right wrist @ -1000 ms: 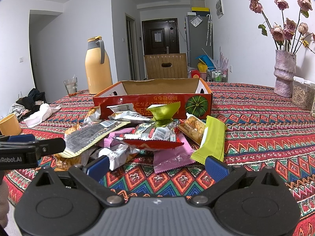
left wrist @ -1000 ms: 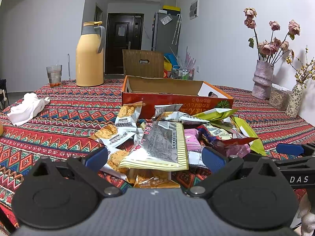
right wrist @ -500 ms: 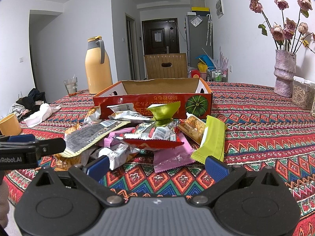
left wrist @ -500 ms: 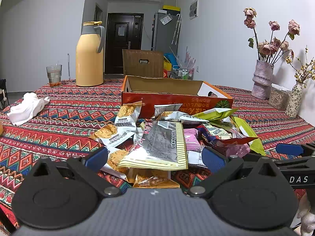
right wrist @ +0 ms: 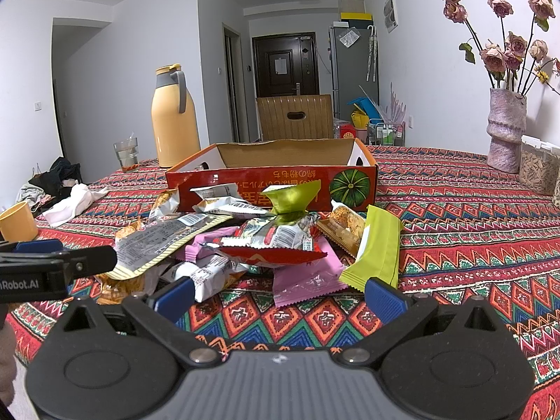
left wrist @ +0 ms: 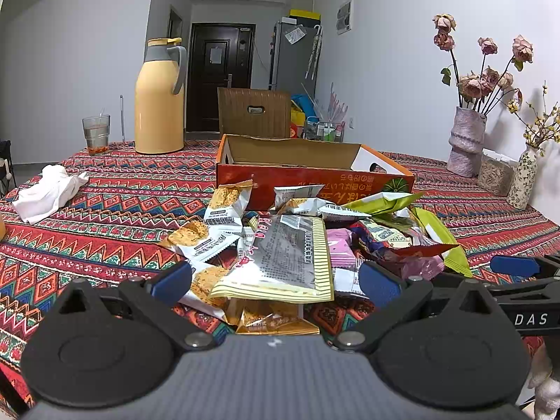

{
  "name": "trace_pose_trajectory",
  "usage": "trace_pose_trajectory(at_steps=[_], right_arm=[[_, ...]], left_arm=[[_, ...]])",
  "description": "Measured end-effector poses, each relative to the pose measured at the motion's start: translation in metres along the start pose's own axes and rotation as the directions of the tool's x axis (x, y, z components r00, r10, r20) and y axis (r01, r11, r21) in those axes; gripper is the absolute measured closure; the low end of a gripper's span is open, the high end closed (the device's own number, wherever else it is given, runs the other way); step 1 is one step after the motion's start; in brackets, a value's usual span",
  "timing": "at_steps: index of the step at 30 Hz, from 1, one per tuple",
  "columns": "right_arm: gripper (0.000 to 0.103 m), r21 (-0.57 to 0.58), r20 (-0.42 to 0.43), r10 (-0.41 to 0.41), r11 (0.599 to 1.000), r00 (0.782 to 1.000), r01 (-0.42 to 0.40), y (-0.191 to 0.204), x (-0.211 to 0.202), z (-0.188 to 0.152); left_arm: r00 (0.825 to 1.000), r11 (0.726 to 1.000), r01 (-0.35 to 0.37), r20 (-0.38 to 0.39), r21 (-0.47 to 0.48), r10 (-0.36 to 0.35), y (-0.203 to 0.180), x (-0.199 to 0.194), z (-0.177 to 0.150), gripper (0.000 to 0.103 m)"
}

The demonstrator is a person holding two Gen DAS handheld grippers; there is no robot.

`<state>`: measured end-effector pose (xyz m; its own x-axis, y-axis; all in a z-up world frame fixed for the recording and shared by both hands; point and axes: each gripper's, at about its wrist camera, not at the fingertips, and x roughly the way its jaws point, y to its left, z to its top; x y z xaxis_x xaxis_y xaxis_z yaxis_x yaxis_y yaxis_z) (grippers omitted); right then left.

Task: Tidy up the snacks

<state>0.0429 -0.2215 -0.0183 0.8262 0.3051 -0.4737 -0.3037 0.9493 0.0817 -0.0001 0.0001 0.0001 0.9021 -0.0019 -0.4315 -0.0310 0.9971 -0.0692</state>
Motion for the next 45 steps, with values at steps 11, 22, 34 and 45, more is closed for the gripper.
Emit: trace_pose_trajectory(at_steps=[11,22,34,45], right_arm=[[0.0,0.0,0.0,0.0,1.0,1.0,0.0,0.0,0.0,0.001],[0.0,0.0,0.0,0.0,1.0,1.0,0.0,0.001,0.0,0.001],[0.0,-0.001,0.0,0.001,1.0,1.0,-0.001,0.001,0.0,0.001],[0.0,0.0,0.01,-0.017,1.0,1.0,0.017,-0.003,0.004,0.004]], left_arm=[[1.0,1.0,0.0,0.0,-0.001,0.0,0.0,0.0,0.0,0.0],[1.0,1.0,0.001,0.0,-0.001,-0.001,0.0,0.0,0.0,0.0],[1.0,1.0,-0.003,-0.002,0.005,0.003,-0.001,0.0,0.002,0.0],[1.0,1.0,0.005,-0.031,0.001,-0.005,0.001,0.017,0.009,0.0]])
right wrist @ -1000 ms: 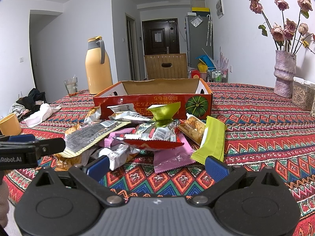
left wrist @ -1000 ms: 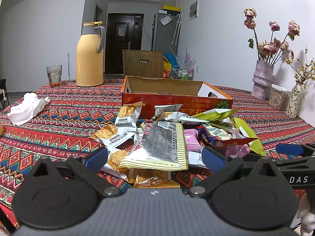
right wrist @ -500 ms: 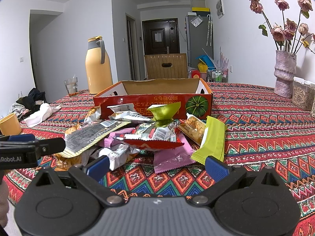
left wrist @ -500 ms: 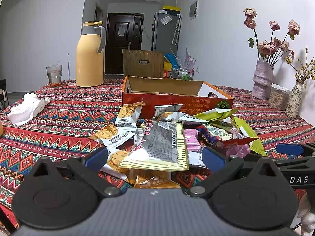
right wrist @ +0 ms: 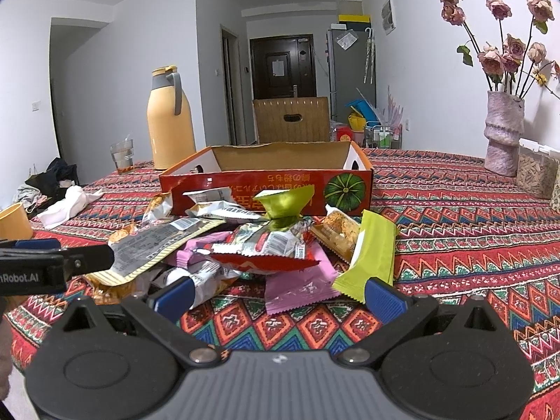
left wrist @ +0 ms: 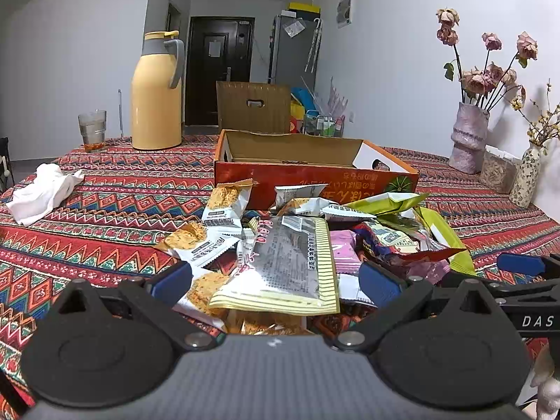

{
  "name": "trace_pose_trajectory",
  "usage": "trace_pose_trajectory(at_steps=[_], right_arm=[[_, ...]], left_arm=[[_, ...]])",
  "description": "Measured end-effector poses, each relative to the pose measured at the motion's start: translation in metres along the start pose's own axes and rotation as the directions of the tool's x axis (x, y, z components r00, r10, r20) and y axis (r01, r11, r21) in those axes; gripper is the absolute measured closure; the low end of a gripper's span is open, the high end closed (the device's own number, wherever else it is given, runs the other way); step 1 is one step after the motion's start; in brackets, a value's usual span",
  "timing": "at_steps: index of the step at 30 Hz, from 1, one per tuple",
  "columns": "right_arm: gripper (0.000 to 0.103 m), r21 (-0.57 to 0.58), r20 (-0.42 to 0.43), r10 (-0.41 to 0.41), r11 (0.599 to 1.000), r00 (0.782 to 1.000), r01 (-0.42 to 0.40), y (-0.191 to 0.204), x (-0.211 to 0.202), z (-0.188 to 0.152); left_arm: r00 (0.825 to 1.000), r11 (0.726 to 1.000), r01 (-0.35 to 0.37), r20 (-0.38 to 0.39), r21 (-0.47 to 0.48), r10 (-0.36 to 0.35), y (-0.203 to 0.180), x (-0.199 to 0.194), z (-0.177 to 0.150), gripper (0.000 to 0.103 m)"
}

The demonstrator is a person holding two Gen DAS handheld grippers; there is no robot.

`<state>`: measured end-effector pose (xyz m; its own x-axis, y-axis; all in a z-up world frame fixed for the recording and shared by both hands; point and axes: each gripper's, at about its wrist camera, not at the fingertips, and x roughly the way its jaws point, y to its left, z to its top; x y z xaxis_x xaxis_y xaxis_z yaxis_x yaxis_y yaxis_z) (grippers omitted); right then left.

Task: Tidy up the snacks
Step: 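Grasp the silver-red biscuit pack with the left gripper while the right grasps the lime-green bar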

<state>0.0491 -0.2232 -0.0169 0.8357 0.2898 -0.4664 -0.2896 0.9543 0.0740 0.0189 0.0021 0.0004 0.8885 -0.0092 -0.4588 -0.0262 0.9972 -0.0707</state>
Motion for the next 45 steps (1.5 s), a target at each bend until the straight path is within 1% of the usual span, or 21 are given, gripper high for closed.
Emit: trace_pose_trajectory(at_steps=[4,9,13,15,21,25,27,29,32,40,41,43,45], right_arm=[[0.0,0.004,0.003,-0.008,1.0,1.0,0.008,-0.004,0.005,0.002],[0.0,0.012,0.005,-0.014,1.0,1.0,0.014,-0.009,0.01,0.004],[0.0,0.024,0.006,-0.02,1.0,1.0,0.02,-0.015,0.015,0.005],[0.0,0.033,0.004,-0.023,0.999,1.0,0.023,-0.019,0.018,0.005],[0.0,0.059,-0.007,-0.028,0.998,1.0,0.029,-0.031,0.027,0.006],[0.0,0.075,-0.014,-0.026,0.997,1.0,0.027,-0.037,0.033,0.006],[0.0,0.083,-0.018,-0.024,0.996,1.0,0.026,-0.041,0.037,0.006],[0.0,0.089,-0.02,-0.023,0.996,1.0,0.024,-0.044,0.039,0.007],[0.0,0.097,-0.021,-0.018,0.995,1.0,0.02,-0.048,0.042,0.008],[0.0,0.111,-0.025,-0.015,0.994,1.0,0.017,-0.052,0.046,0.007],[0.0,0.111,-0.025,-0.016,0.994,1.0,0.018,-0.052,0.045,0.007],[0.0,0.111,-0.024,-0.018,0.994,1.0,0.021,-0.052,0.045,0.007],[0.0,0.111,-0.024,-0.023,0.993,0.999,0.025,-0.052,0.044,0.007]], left_arm=[[1.0,1.0,-0.004,-0.022,0.004,0.004,-0.001,0.011,0.005,0.0],[0.998,0.999,-0.011,-0.054,0.031,0.012,-0.004,0.029,0.014,0.0],[0.994,0.999,-0.009,-0.109,0.039,0.013,-0.006,0.05,0.025,0.0],[0.988,0.999,-0.018,-0.154,0.036,0.023,-0.006,0.063,0.031,0.0],[0.967,0.999,-0.044,-0.251,0.031,0.05,-0.006,0.093,0.038,0.0],[0.956,0.999,-0.047,-0.29,-0.004,0.044,-0.002,0.101,0.037,0.0],[0.948,0.998,-0.045,-0.318,-0.036,0.031,0.002,0.106,0.037,0.0],[0.935,0.996,-0.037,-0.356,-0.078,0.007,0.006,0.112,0.034,0.0],[0.926,0.991,-0.027,-0.378,-0.131,-0.025,0.013,0.116,0.031,0.0],[0.932,0.996,-0.034,-0.364,-0.084,0.001,0.004,0.112,0.031,0.0],[0.934,0.996,-0.036,-0.358,-0.082,0.004,0.004,0.11,0.031,0.002],[0.939,0.996,-0.033,-0.344,-0.078,0.004,0.002,0.106,0.031,0.009],[0.944,0.997,-0.035,-0.329,-0.07,0.01,0.0,0.102,0.031,0.019]])
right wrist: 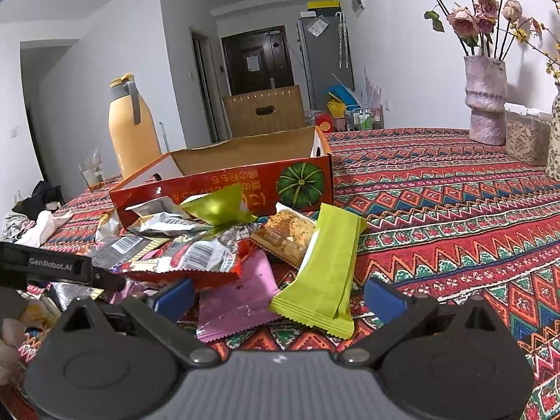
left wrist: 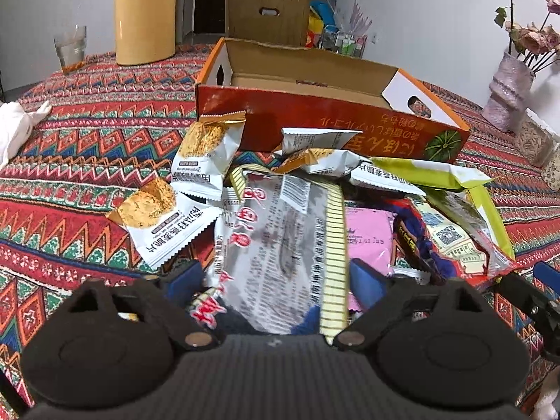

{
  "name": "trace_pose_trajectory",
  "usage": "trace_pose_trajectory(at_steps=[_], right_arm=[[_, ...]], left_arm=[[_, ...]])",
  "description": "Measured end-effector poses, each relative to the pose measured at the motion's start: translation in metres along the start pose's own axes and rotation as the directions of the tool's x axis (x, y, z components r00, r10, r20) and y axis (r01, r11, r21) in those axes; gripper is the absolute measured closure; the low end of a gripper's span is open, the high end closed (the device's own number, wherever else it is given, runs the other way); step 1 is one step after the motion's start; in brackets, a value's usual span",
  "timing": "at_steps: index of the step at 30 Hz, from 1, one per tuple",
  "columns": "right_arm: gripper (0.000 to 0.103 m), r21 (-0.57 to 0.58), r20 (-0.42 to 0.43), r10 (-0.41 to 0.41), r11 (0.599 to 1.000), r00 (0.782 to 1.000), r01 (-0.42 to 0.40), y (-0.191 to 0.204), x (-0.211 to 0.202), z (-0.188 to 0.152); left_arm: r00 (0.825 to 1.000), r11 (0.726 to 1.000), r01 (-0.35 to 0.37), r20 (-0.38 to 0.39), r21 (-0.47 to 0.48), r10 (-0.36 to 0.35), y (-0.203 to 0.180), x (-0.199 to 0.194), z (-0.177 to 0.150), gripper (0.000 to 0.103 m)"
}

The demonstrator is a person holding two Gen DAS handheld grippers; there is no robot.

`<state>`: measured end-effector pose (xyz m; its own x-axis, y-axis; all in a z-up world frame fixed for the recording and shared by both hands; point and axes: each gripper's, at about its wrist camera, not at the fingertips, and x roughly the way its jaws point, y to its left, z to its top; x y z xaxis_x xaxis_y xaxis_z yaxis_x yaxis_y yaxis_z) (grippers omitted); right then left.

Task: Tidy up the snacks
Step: 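Grasp the silver-red biscuit pack with the left gripper while the right grasps the lime-green bar, then carry both packs into the orange box and open both grippers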

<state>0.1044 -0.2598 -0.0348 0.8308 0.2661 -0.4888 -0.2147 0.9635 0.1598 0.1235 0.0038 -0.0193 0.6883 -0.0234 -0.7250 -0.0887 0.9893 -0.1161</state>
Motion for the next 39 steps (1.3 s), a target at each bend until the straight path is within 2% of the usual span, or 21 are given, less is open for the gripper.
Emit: trace_pose_trajectory(at_steps=[2,3,7,8,14,28,36,39], right_arm=[[0.0,0.002,0.001,-0.004,1.0,1.0,0.004,0.0,-0.001,0.0],[0.0,0.002,0.001,-0.006,1.0,1.0,0.006,0.0,-0.001,0.0],[0.0,0.0,0.005,-0.011,1.0,1.0,0.011,0.001,-0.004,0.0],[0.0,-0.001,0.006,-0.013,1.0,1.0,0.013,0.002,-0.004,-0.001],[0.0,-0.003,0.007,-0.021,1.0,1.0,0.021,0.004,-0.009,-0.002],[0.0,-0.005,0.03,-0.026,1.0,0.999,0.026,0.007,-0.021,0.001],[0.0,0.015,0.055,-0.041,0.999,0.998,0.04,-0.004,-0.015,0.027],[0.005,-0.003,0.026,-0.075,0.997,0.997,0.075,-0.009,0.001,0.038]], left_arm=[[1.0,1.0,0.005,0.012,0.006,-0.005,0.0,-0.004,-0.001,0.025],[1.0,1.0,0.005,0.022,0.01,-0.005,-0.001,-0.006,-0.002,0.031],[0.999,1.0,0.004,0.045,0.018,-0.005,0.0,-0.012,-0.006,0.036],[0.999,1.0,0.005,0.049,0.017,-0.006,0.001,-0.013,-0.007,0.043],[0.997,1.0,0.026,0.079,-0.002,-0.026,0.008,-0.021,-0.011,0.052],[0.977,0.999,0.034,0.212,-0.002,-0.033,0.01,-0.05,-0.014,0.054],[0.969,0.999,0.046,0.245,-0.001,-0.044,0.008,-0.056,-0.01,0.054],[0.966,0.999,0.05,0.254,-0.004,-0.048,0.007,-0.058,-0.007,0.054]])
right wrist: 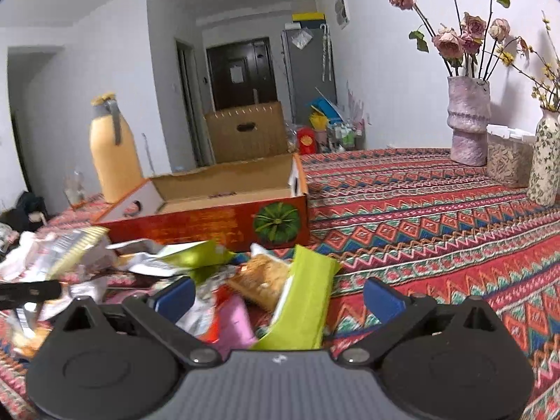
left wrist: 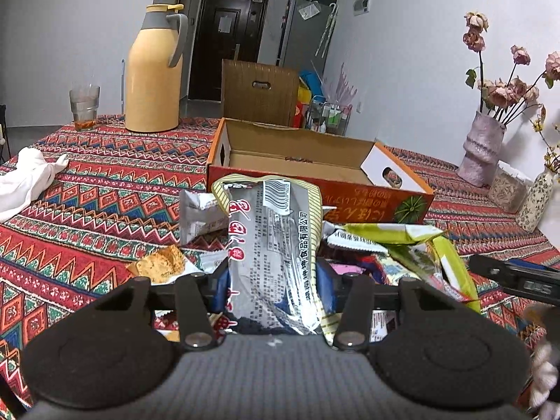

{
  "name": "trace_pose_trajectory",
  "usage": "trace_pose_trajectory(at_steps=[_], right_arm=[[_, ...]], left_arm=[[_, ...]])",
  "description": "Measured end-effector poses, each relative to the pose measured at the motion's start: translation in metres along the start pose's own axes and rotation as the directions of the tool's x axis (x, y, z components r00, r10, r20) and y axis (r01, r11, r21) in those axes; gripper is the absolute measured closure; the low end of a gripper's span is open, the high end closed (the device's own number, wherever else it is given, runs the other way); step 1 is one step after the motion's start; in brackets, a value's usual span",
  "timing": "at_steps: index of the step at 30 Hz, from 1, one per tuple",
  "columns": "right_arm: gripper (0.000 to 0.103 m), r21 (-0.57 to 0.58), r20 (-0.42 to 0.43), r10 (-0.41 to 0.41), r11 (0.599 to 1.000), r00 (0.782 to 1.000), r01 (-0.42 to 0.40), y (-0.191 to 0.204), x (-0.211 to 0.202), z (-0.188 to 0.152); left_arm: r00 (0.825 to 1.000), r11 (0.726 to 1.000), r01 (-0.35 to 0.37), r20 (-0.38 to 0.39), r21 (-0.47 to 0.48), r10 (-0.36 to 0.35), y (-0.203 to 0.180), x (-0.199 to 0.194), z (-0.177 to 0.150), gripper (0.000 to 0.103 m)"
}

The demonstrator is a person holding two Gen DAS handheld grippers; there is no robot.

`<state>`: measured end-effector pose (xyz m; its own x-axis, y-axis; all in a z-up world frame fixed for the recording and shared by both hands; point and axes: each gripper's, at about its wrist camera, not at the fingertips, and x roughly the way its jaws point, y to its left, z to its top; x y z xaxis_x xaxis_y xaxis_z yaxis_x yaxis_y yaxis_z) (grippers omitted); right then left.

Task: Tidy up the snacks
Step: 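Carry both packs into the orange box and open both grippers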

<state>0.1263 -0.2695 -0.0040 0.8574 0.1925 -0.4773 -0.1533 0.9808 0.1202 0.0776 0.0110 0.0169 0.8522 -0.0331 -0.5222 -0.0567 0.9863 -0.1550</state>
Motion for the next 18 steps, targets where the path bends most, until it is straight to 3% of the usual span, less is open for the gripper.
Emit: trace_pose_trajectory(at_steps=[8,11,15,18], right_arm=[[0.029,-0.022,-0.156,-0.048,0.999,0.987,0.045,-0.01,0.053,0.007],[0.032,-0.014,-0.182,-0.06,0.998,0.981,0.058,-0.011,0.063,0.003],[0.058,0.002,-0.222,-0.064,0.998,0.973,0.066,-0.012,0.074,-0.003],[0.065,-0.015,-0.209,-0.096,0.995,0.973,0.095,-0.013,0.072,-0.006]], left_arm=[[1.0,1.0,0.009,0.008,0.0,-0.009,-0.001,0.002,0.005,0.054],[1.0,1.0,0.014,0.004,0.0,-0.014,-0.001,0.004,0.005,0.054],[1.0,1.0,0.021,-0.002,0.0,-0.021,0.0,0.007,0.005,0.053],[1.0,1.0,0.028,-0.004,-0.001,-0.028,0.002,0.008,0.005,0.053]])
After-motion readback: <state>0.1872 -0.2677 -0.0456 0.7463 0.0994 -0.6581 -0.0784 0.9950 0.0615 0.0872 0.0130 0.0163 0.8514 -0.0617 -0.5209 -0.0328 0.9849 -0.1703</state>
